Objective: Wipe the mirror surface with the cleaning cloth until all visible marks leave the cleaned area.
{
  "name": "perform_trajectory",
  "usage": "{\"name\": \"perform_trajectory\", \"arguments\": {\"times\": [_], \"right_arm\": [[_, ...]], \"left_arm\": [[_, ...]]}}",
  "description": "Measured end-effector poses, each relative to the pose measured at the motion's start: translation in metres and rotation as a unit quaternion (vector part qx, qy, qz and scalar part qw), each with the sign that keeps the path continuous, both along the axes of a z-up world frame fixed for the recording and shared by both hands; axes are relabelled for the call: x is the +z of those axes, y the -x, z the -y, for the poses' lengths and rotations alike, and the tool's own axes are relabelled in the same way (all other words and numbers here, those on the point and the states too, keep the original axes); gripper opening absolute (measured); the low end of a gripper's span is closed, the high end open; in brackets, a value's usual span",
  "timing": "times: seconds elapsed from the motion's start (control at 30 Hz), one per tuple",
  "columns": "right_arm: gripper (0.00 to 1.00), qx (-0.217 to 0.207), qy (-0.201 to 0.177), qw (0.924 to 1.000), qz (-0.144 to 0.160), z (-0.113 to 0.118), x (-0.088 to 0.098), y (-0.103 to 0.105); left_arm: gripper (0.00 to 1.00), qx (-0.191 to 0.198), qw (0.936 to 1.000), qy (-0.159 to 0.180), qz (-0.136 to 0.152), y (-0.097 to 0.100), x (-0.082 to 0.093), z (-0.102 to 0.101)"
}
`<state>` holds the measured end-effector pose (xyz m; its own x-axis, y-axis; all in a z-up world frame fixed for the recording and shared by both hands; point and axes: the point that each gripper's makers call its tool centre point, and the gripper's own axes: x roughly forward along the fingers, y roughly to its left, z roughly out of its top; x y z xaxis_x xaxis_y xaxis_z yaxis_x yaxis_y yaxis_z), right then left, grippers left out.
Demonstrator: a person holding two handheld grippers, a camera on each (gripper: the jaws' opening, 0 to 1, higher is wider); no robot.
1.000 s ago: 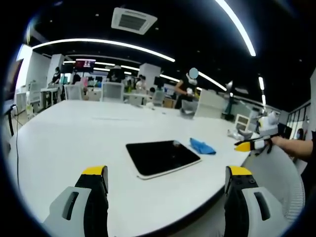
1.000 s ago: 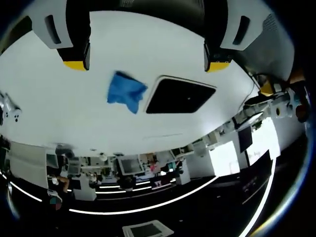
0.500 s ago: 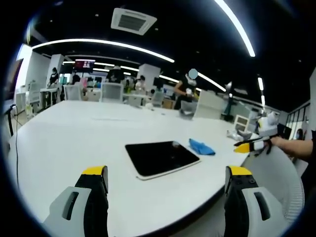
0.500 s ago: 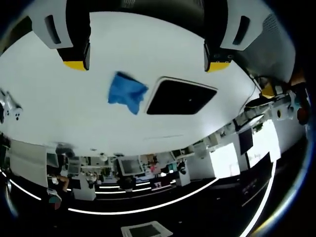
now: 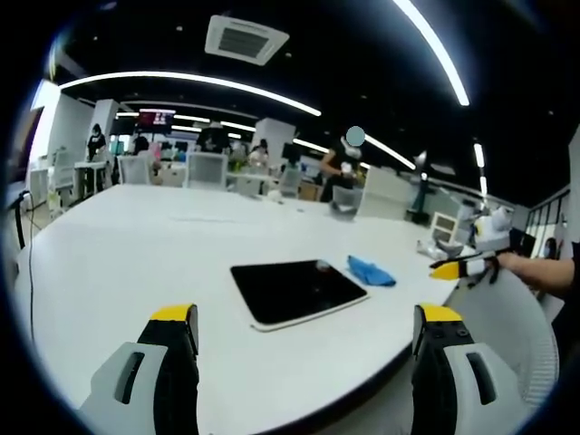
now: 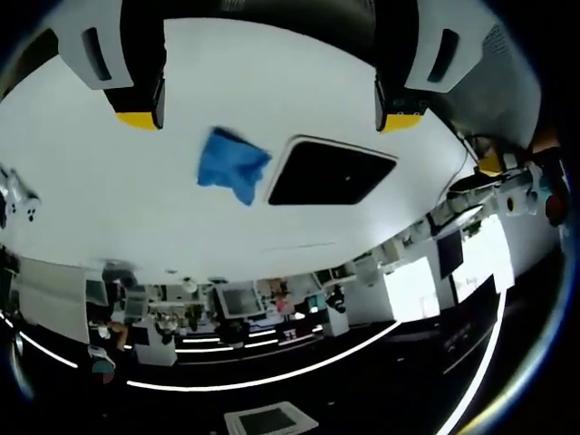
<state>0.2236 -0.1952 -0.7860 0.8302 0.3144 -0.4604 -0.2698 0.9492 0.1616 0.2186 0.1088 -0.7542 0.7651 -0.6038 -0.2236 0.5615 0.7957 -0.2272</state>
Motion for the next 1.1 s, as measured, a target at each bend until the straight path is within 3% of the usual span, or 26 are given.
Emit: {"name": "perform_trajectory", "arguments": {"times": [1.1], "right_arm": [[0.92, 0.002, -0.011, 0.9999, -0.002, -0.0021, 0.0005, 0.0001]], "left_arm": [[0.99, -0.003, 1.0000, -0.002, -0.003, 0.0003, -0.0011, 0.0004]]}}
